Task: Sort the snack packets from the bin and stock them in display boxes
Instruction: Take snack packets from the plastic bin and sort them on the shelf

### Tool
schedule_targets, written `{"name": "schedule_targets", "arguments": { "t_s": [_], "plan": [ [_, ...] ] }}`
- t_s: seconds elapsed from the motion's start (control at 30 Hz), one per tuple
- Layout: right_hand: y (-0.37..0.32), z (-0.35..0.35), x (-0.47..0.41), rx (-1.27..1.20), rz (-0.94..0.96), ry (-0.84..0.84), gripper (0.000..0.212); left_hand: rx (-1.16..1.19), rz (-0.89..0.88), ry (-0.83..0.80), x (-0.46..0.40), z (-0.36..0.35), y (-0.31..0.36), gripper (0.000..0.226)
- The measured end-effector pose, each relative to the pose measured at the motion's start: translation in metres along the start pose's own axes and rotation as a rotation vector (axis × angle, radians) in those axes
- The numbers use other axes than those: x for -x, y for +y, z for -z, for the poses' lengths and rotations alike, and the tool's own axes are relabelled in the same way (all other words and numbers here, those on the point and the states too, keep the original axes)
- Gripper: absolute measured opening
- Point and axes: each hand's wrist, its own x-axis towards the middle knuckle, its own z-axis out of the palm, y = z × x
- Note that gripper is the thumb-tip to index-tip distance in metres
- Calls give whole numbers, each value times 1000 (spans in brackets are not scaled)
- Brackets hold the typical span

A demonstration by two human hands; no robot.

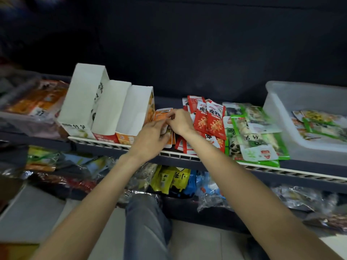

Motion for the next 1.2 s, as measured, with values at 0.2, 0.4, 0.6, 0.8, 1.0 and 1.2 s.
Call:
{"name": "schedule_targets", "arguments": {
  "t_s": [0.2,0.4,0.6,0.8,1.0,1.2],
  "plan": [
    [0,49,24,134,186,22,24,-396,-45,80,1,2,18,31],
    [38,153,71,251,267,131,18,-322,-290,329,-22,9,80,27],
    [130,255,100,274,114,205,16,155,-565,99,-72,-41,173,25],
    [227,302,71,528,-139,107,27,69,-496,-144,-119,-96,233,49],
    [253,289,21,671,-211,-295,77,-20,-472,-191,-129,-113,235,60],
    [266,282,2,844,-177,-349,63,-9,-486,-164,-131,-118,229,60]
  ]
}}
